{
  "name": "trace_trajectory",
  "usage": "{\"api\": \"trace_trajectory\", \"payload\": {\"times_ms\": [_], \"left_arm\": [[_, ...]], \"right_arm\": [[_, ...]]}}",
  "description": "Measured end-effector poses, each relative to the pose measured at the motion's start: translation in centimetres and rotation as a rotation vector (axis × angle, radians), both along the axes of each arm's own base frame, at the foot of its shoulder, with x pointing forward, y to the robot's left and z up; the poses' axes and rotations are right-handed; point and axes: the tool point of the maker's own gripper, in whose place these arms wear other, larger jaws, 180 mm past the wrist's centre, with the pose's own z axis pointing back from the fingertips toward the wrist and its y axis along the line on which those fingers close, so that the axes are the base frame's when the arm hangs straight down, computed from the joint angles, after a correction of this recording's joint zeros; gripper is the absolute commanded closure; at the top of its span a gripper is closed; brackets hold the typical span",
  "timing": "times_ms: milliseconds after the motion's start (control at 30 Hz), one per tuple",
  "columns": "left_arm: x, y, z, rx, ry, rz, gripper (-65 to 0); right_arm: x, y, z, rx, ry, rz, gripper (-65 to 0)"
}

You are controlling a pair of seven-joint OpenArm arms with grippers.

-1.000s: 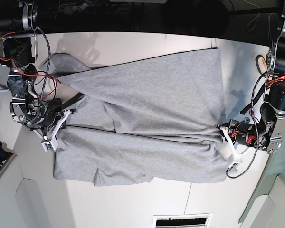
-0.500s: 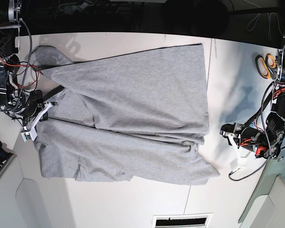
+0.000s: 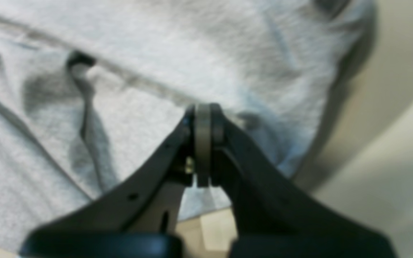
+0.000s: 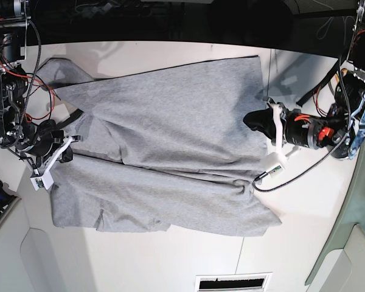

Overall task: Layout the t-shirt on the table in an organized manner, then fold the t-shirt properly
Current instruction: 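Grasp the shirt edge with the left gripper and pull it outward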

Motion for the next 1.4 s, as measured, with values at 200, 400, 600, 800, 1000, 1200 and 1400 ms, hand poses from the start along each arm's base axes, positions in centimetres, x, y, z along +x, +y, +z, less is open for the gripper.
{"api": "trace_trajectory", "payload": {"times_ms": [200,400,600,800,1000,1200,1400], "left_arm": [[-5.9,-1.2,-5.3,0.052,0.065,-0.003,0.0],[-3.7,3.0,-6.7,0.167,0.023,0.089,0.0],[-3.1,6.1,-7.2,0.161,0.031,0.174,0.0],[-1.7,7.7,-7.1,0.258,-0.019,0.135,0.0],[0.9,11.2,-6.9,0.376,-0.117,0.184,0.0],[2.5,18.8,-7.0,0.653,-0.107,0.284,0.0],[2.9,18.9,-6.6,0.667,-0.105,0.283,0.0]], "right_arm": [[-1.6,0.9,-1.5,0.017,0.037,0.003,0.0],[-0.4,0.8,-0.6,0.012,-0.013,0.002,0.0],[-1.7,0.7,-2.2,0.032,0.042,-0.011,0.0],[-4.8,1.6,-4.2,0.074,0.105,0.026,0.0],[-8.3,1.7,-6.1,0.107,0.148,0.011,0.0],[-11.4,2.9,-7.1,0.189,0.158,0.011,0.0],[-11.5,4.5,-5.8,0.246,0.099,0.032,0.0]]}}
